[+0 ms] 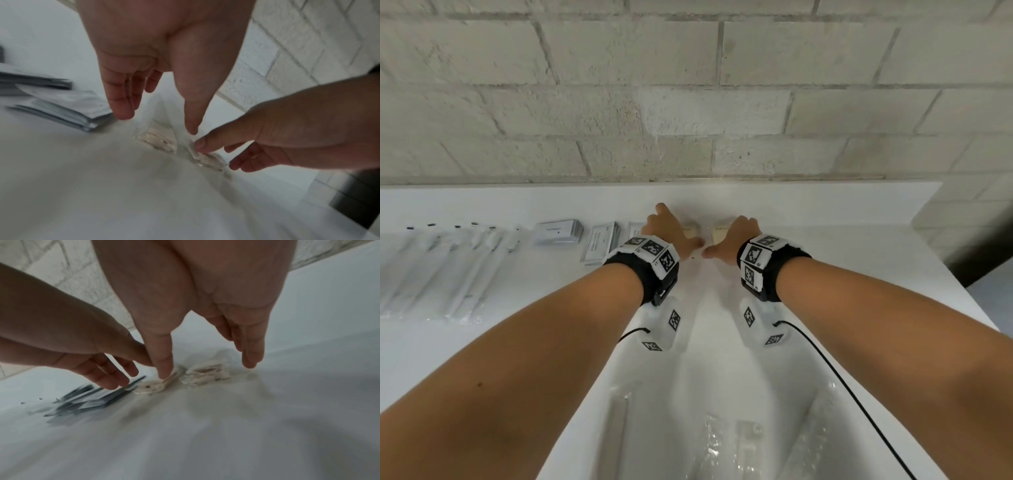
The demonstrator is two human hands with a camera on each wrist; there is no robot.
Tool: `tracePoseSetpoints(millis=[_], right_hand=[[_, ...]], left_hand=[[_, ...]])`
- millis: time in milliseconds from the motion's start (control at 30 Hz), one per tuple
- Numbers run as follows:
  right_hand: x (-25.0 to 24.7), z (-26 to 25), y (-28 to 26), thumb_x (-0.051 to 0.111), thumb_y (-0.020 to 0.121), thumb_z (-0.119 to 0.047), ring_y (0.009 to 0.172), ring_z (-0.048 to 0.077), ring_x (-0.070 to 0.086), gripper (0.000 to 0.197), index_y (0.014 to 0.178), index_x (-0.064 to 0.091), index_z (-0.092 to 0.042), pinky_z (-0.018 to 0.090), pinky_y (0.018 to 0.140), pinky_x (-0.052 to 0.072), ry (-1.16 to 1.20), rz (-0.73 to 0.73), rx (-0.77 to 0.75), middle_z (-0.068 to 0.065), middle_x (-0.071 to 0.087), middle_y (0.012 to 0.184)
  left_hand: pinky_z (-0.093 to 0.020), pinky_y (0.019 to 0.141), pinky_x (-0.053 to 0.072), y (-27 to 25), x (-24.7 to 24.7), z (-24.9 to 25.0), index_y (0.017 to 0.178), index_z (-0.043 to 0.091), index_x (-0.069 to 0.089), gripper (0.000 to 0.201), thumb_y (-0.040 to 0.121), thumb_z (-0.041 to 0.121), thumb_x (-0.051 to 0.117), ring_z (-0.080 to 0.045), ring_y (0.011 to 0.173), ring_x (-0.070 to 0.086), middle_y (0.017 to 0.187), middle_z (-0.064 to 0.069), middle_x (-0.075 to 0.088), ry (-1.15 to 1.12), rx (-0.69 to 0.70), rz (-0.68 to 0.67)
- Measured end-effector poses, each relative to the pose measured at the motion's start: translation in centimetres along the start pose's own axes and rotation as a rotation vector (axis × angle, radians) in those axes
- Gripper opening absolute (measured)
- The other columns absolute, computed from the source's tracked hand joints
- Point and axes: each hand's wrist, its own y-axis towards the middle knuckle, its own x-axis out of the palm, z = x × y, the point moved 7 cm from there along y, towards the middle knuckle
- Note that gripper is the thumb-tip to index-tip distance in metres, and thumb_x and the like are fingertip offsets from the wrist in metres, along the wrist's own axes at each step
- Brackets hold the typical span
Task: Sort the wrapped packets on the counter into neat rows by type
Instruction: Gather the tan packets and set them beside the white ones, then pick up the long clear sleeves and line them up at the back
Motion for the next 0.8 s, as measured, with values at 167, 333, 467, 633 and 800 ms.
tracePoseSetpoints(millis=[167, 333, 467, 633, 800], right_hand=[[-0.4, 1.7, -5.2, 0.069, 0.076, -0.049, 0.129, 0.031, 0.043, 0.082, 0.140, 0.036, -0.008, 0.038, 0.104, 0.042, -0.002, 0.017, -0.010, 0.013, 0.038, 0.141], [-0.1, 3.6, -13.7, 0.066, 0.079, -0.045, 0.119, 0.030, 0.051, 0.060, 0.124, 0.055, -0.007, 0.037, 0.099, 0.046, -0.075, 0.001, -0.067, 0.012, 0.055, 0.128], [1.4, 6.1, -20.3, 0.067, 0.074, -0.050, 0.122, 0.031, 0.045, 0.068, 0.126, 0.051, -0.011, 0.041, 0.098, 0.046, -0.191, -0.036, 0.006, 0.011, 0.049, 0.130], [3.3, 10.5, -26.1, 0.060, 0.080, -0.056, 0.131, 0.032, 0.040, 0.087, 0.143, 0.026, -0.007, 0.041, 0.105, 0.041, -0.123, -0.021, 0.166, 0.013, 0.035, 0.143], [4.3, 12.7, -27.9, 0.063, 0.087, -0.036, 0.127, 0.032, 0.045, 0.071, 0.139, 0.027, -0.003, 0.037, 0.102, 0.041, -0.040, 0.067, 0.312, 0.015, 0.040, 0.138]], left_hand=[[-0.037, 0.089, 0.047, -5.4, -1.6, -0.8, 0.138, 0.002, 0.032, 0.079, 0.082, 0.047, 0.067, -0.033, 0.118, 0.054, 0.131, -0.017, 0.053, 0.063, 0.102, -0.005], [-0.034, 0.090, 0.045, -13.4, -1.6, -3.2, 0.128, 0.006, 0.050, 0.062, 0.085, 0.049, 0.063, -0.028, 0.116, 0.056, 0.127, -0.011, 0.058, 0.122, 0.186, -0.048], [-0.041, 0.100, 0.045, -19.2, -0.6, -7.3, 0.134, 0.010, 0.044, 0.073, 0.080, 0.056, 0.063, -0.030, 0.123, 0.049, 0.134, -0.012, 0.048, 0.181, 0.125, -0.073], [-0.042, 0.100, 0.043, -24.5, 0.4, -13.0, 0.134, 0.004, 0.034, 0.082, 0.078, 0.055, 0.065, -0.035, 0.125, 0.043, 0.134, -0.015, 0.039, 0.229, -0.055, -0.073], [-0.029, 0.080, 0.048, -26.7, 1.9, -13.9, 0.112, -0.001, 0.056, 0.050, 0.087, 0.042, 0.061, -0.029, 0.106, 0.061, 0.115, -0.014, 0.062, 0.223, -0.027, -0.127]])
